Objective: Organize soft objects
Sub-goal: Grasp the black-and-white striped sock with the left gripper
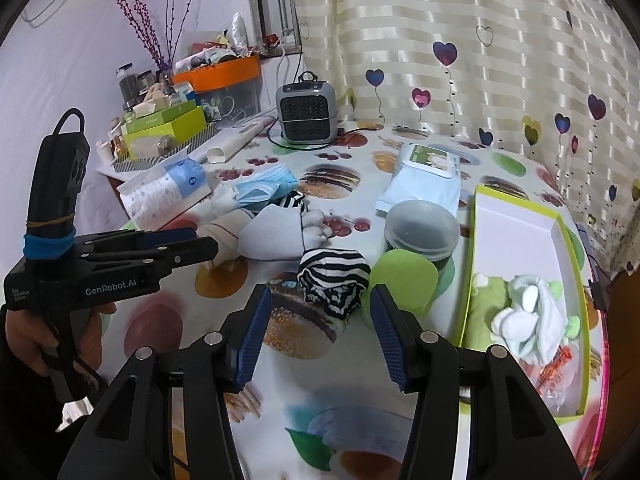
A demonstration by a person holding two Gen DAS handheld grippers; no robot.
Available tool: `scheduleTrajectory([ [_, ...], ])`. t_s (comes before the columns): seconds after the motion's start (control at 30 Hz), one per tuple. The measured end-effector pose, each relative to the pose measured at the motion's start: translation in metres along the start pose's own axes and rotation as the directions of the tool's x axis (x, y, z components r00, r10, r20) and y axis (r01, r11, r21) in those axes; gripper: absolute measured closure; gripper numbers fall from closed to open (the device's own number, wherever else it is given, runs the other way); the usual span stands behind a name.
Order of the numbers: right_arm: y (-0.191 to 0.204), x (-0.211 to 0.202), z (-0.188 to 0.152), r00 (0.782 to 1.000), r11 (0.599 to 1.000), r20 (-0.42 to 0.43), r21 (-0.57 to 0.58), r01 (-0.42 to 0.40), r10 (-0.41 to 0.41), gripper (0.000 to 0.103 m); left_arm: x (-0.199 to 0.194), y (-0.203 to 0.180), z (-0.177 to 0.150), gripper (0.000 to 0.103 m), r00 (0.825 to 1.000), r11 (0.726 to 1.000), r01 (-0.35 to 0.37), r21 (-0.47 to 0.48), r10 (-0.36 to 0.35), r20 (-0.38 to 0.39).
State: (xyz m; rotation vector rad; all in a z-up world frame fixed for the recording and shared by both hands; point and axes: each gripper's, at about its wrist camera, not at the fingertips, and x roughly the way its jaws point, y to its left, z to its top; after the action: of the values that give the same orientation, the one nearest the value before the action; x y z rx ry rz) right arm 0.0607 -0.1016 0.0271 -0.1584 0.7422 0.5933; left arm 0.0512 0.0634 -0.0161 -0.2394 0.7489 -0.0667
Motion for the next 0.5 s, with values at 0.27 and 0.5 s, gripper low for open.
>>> scheduleTrajectory([
  [0.27,-0.012,0.003,0.002,1.000,1.000,-0.005,0.021,0.020,-0.019,0.051,0.024,-0.026,0.007,0.059,0.992,0.990,0.118,0.072,-0.115,-0.043],
  [0.5,-0.031,0.000,0.002,0.999,0.997,0.001,0.059,0.047,-0.047,0.051,0.059,-0.053,0.011,0.059,0.978,0.976,0.183,0.117,-0.169,-0.120],
])
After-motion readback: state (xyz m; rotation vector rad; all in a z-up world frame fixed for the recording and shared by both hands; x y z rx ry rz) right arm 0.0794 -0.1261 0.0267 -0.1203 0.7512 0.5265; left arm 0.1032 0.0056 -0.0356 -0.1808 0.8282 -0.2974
